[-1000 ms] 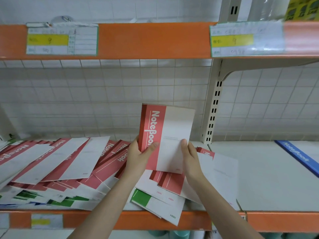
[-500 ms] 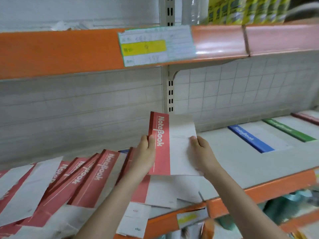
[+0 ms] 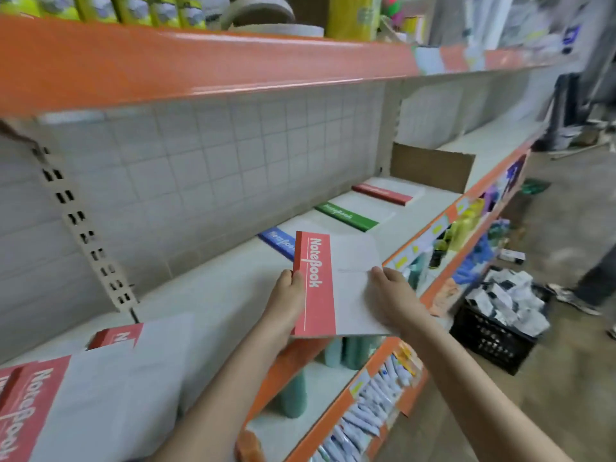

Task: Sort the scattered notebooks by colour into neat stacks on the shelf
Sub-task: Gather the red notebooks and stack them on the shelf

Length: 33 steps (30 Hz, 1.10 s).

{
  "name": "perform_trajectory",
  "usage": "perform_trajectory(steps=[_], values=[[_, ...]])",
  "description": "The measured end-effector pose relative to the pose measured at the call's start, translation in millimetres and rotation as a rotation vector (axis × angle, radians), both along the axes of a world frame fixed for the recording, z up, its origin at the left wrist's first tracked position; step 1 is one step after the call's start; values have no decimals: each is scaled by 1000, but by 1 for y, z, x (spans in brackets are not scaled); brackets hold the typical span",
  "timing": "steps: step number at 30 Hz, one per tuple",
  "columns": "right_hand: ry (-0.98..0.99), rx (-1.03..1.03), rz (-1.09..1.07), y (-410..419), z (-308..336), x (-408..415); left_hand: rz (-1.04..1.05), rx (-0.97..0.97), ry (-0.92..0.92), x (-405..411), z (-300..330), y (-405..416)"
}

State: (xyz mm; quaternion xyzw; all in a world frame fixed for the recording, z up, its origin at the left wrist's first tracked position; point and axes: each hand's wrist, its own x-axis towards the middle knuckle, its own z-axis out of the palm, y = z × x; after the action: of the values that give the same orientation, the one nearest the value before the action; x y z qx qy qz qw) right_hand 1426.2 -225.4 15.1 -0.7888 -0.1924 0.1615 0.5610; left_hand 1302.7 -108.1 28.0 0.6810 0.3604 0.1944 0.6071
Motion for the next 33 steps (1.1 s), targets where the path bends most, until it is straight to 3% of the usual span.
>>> perform_trajectory(steps=[6,17,25,33], values=[[-48,-79,-157,-79,-2,77,-133,-40,19,106,-12,-60],[-4,-109,-226,-183,-23,193,-289,-75,49,240,-36,-149],[6,-69,-238,-192,-23,259,-314,-30,87,308,-30,-155],[27,-45,-189,-157,-8,359,-263,-54,2,402,-18,-125]])
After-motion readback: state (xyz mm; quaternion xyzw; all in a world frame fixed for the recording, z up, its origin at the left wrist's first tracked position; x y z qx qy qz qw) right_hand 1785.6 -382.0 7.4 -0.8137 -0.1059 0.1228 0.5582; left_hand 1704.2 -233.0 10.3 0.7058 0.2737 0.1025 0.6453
